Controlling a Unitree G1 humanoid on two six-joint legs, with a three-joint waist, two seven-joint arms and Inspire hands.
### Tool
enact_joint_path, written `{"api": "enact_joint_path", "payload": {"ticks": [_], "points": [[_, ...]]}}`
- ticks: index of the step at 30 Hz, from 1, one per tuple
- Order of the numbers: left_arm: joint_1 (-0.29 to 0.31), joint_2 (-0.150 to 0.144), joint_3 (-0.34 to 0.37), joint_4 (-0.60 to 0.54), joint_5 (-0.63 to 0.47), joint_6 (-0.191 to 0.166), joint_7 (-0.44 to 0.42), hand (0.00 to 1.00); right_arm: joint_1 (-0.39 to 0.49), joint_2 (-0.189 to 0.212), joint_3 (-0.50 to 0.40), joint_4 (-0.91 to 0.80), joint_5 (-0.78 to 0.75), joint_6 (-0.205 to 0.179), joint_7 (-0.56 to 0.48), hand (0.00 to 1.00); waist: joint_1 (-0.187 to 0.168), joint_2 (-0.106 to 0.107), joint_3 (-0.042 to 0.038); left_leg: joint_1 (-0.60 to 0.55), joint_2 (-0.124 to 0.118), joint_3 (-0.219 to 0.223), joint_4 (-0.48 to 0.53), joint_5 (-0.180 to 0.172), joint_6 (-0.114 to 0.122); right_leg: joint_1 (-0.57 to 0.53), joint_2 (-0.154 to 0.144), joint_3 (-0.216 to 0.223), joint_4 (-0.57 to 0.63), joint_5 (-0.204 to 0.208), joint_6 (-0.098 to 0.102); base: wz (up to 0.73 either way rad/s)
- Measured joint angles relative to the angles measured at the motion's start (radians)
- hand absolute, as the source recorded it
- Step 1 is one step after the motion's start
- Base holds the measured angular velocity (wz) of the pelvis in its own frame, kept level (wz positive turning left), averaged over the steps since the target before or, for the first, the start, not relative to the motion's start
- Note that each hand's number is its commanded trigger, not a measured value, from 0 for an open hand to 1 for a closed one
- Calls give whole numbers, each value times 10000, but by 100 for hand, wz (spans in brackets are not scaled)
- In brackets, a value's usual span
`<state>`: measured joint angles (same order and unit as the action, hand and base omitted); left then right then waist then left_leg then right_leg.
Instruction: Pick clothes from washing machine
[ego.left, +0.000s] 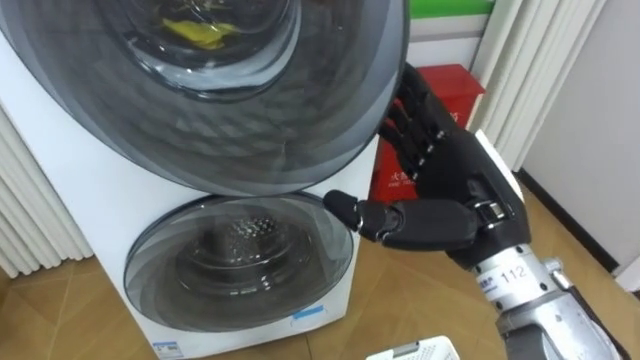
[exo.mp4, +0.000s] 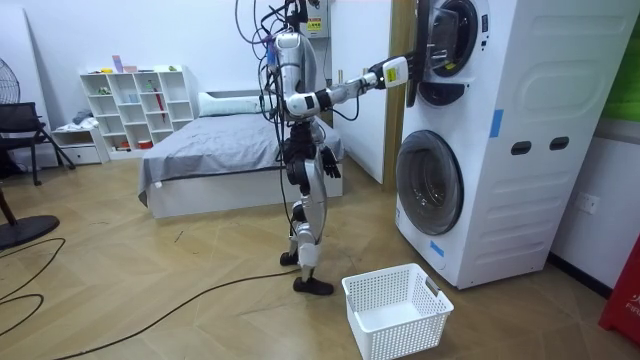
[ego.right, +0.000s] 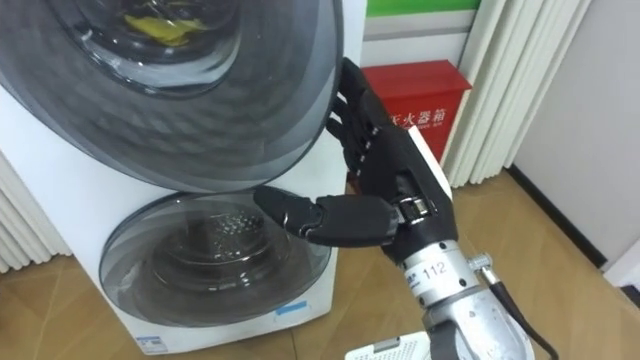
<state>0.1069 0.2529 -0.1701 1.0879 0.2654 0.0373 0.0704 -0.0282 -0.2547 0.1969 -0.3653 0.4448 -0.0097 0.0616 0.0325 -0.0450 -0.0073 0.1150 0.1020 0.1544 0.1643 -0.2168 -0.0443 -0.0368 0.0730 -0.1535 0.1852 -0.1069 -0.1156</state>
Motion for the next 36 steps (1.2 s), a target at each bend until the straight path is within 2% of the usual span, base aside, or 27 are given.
{"api": "enact_joint_path", "payload": {"ticks": [6,10,17,19,22,31,32,33,34,35,36], "points": [[251,84,-62,2,6,-42,30,0,1,80,14,0,93,0,-3,0,2,-136,2,-84,67,-34,29,29,-52,-15,25,-148,-10,-5,-87,4],[361,107,-72,29,5,-44,59,0,0,244,121,0,79,-1,-4,0,98,-154,-3,-109,100,-78,32,111,-181,-43,53,-158,7,-8,-174,0],[416,144,-70,141,9,-20,60,0,1,259,181,2,79,-4,-12,0,394,-210,-12,-161,202,-203,41,197,-319,-95,150,-215,24,2,-356,1],[473,204,-67,141,22,-4,68,0,4,256,187,20,85,1,-12,0,397,-345,-29,-184,252,-201,37,259,-421,-97,164,-351,20,-43,-435,14],[489,211,-62,133,59,-17,69,0,29,246,219,24,84,20,-12,0,458,-472,-37,-216,282,-201,46,353,-449,-112,163,-442,21,-84,-487,9],[488,264,131,141,91,-25,68,0,72,222,525,46,316,-4,-9,0,528,-594,-35,-631,224,-359,268,490,-613,-167,164,-906,36,-154,-580,12],[488,266,132,141,91,-24,63,0,73,216,556,48,323,-9,-9,0,528,-603,-34,-685,222,-395,278,499,-604,-172,164,-936,36,-164,-561,12],[489,272,136,139,93,-23,49,0,75,213,625,54,342,-11,-6,0,542,-629,-28,-770,150,-461,292,503,-594,-177,164,-974,48,-214,-414,8],[508,288,142,136,103,-21,30,0,78,209,728,63,402,-10,-6,0,562,-682,-39,-889,64,-476,294,516,-538,-175,164,-977,32,-275,-19,3],[514,298,148,134,106,-21,10,0,78,200,792,63,403,-10,-5,0,583,-700,-44,-960,31,-466,295,533,-512,-173,164,-985,7,-286,250,-7],[520,308,192,136,119,-18,-70,0,76,191,948,61,403,-22,5,0,624,-737,-50,-1126,-51,-472,319,533,-512,-166,164,-1014,-48,-284,601,-12]]}}
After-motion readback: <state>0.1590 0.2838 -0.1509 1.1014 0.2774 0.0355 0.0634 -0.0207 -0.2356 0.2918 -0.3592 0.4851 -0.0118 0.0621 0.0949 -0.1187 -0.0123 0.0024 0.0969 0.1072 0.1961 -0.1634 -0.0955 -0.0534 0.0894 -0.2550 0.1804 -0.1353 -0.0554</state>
